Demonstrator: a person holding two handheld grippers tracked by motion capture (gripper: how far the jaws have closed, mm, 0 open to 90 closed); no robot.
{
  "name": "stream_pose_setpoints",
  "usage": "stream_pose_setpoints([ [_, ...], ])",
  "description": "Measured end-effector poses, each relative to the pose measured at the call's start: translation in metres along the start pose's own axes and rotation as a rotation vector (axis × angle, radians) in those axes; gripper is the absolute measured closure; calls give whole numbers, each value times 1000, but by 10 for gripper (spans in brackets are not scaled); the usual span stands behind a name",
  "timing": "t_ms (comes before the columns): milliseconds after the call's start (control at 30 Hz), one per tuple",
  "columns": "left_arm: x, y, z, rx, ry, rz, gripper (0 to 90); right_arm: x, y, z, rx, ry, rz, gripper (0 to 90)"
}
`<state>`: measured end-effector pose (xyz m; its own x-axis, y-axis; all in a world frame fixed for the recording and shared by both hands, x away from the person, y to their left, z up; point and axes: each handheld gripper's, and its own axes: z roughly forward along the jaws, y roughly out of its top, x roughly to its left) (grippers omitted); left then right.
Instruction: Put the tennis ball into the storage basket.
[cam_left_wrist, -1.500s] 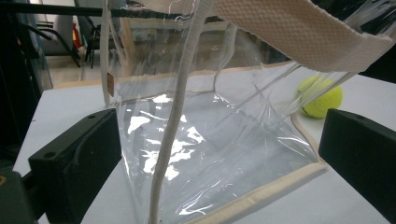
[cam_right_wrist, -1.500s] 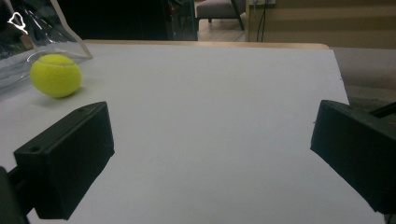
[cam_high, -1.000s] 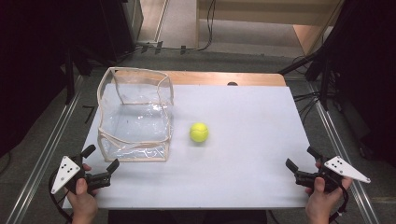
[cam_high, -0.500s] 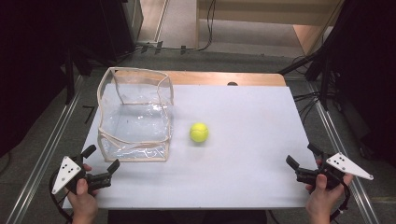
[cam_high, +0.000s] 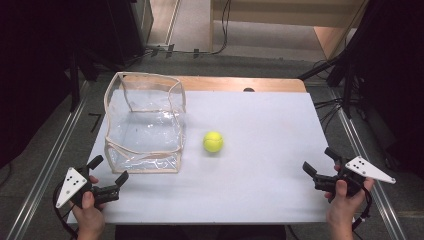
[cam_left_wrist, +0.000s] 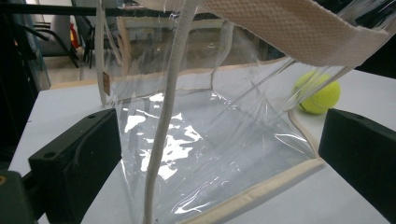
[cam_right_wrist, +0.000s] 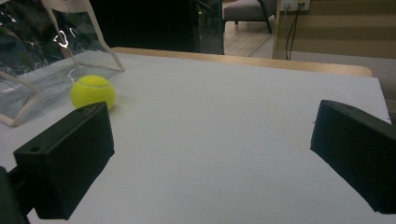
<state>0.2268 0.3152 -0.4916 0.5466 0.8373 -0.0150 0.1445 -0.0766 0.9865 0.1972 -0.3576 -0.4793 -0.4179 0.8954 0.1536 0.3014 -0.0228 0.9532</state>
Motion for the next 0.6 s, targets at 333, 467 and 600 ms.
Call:
stream_pose_setpoints([
  [333,0,0,0,3,-3,8,0,1,7,5,14,9,-13,0],
  [467,0,0,0,2,-2,8,0,2,11,10,21,32,-14,0],
  [600,0,0,0,0,-1,4,0,3,15,15,33,32,-19,0],
])
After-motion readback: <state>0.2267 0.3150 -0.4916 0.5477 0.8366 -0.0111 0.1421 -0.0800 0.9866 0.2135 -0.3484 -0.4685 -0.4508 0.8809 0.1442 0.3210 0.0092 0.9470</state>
